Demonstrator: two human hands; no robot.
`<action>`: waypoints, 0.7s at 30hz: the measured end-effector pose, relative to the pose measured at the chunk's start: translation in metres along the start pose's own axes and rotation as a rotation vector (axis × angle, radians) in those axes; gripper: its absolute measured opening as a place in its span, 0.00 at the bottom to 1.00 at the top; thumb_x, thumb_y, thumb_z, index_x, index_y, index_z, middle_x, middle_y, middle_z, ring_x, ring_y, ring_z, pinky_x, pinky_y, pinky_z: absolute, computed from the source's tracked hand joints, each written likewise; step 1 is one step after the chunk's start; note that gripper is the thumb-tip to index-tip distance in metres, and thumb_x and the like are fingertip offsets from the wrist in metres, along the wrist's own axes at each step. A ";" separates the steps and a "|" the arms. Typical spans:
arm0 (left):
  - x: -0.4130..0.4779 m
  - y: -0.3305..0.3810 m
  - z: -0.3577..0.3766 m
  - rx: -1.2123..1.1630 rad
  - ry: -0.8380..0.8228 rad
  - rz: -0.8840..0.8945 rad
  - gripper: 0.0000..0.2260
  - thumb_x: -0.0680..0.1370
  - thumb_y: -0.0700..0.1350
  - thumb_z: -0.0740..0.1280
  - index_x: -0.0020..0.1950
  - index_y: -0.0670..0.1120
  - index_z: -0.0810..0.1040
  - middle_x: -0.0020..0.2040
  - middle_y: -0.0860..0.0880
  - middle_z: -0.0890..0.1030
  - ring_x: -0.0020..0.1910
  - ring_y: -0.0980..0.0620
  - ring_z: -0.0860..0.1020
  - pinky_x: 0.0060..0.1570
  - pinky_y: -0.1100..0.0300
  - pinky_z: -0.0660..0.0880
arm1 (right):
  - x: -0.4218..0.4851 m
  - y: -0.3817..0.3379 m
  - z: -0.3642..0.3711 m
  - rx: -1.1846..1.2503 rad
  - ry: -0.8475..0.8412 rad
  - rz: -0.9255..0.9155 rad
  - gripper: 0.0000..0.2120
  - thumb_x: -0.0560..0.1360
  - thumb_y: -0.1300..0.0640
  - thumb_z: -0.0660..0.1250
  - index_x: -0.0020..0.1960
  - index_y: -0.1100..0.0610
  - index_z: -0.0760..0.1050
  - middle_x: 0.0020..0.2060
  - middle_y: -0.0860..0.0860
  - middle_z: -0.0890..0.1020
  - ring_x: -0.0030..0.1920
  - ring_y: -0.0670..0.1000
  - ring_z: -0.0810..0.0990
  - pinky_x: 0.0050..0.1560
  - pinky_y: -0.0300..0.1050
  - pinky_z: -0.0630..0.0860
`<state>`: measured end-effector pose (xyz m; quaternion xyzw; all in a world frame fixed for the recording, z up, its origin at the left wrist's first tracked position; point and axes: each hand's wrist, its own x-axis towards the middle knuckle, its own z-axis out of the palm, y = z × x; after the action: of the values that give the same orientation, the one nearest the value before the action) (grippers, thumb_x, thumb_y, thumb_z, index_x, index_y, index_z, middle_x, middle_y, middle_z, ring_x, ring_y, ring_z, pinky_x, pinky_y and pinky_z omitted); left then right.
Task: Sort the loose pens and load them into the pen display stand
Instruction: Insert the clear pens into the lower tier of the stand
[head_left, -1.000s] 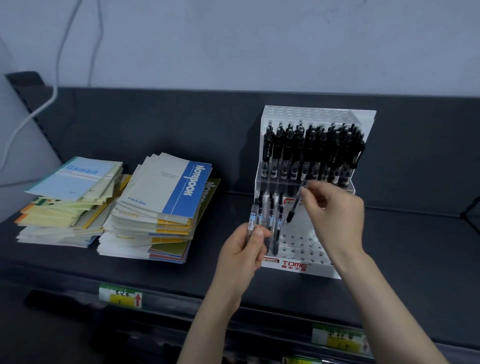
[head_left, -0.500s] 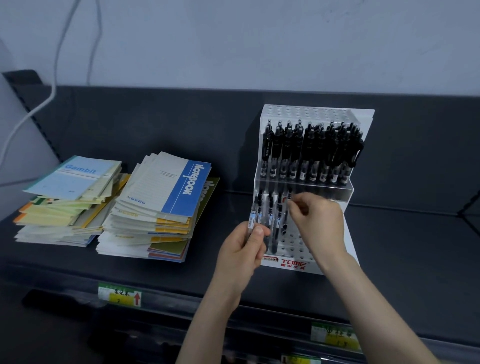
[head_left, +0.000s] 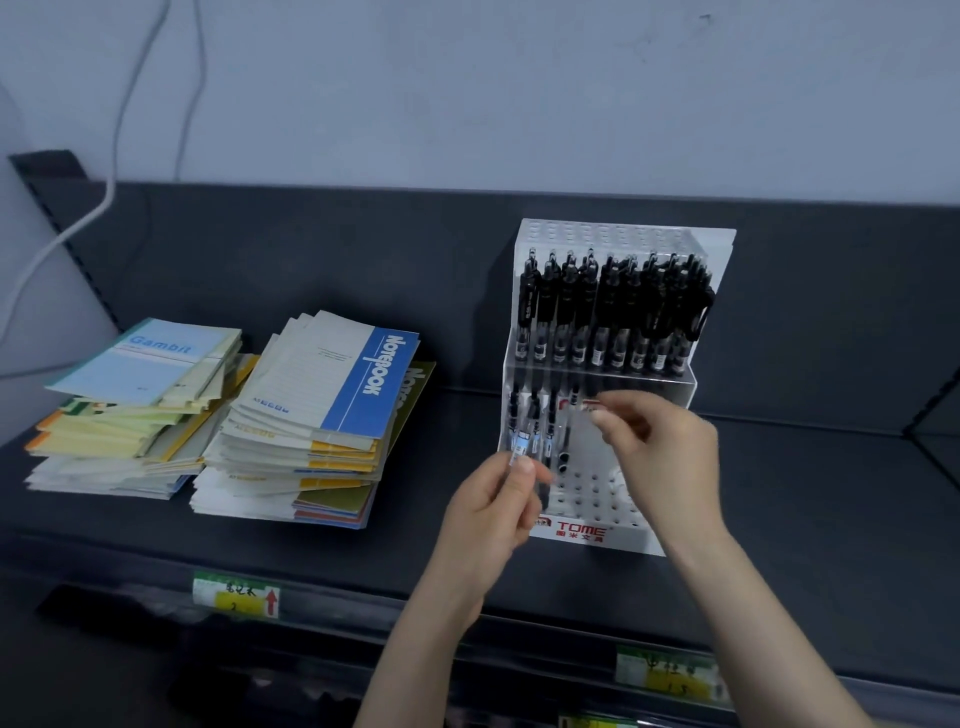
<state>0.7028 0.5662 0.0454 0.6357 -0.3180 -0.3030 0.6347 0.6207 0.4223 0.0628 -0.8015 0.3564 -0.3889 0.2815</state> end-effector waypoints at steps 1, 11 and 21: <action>0.000 0.000 0.001 0.001 -0.010 0.000 0.13 0.83 0.47 0.56 0.47 0.45 0.78 0.31 0.49 0.70 0.26 0.59 0.65 0.25 0.71 0.62 | -0.005 -0.005 -0.005 0.093 -0.042 0.046 0.06 0.72 0.55 0.72 0.49 0.50 0.83 0.37 0.43 0.84 0.39 0.44 0.82 0.46 0.41 0.78; 0.002 -0.002 0.014 0.066 -0.141 -0.016 0.15 0.83 0.49 0.56 0.45 0.45 0.77 0.30 0.52 0.70 0.27 0.60 0.67 0.27 0.71 0.64 | -0.024 -0.022 -0.016 0.457 -0.254 0.227 0.04 0.69 0.62 0.75 0.39 0.55 0.80 0.31 0.52 0.82 0.33 0.44 0.79 0.40 0.38 0.77; 0.006 -0.024 -0.011 0.510 0.017 -0.050 0.07 0.78 0.53 0.66 0.44 0.52 0.79 0.37 0.54 0.82 0.32 0.60 0.78 0.37 0.66 0.76 | 0.001 -0.024 -0.031 0.511 0.277 0.162 0.08 0.70 0.60 0.74 0.47 0.49 0.81 0.32 0.45 0.84 0.37 0.43 0.83 0.47 0.36 0.79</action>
<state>0.7156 0.5681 0.0221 0.7854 -0.3630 -0.2232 0.4490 0.6039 0.4303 0.0972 -0.6129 0.3450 -0.5479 0.4528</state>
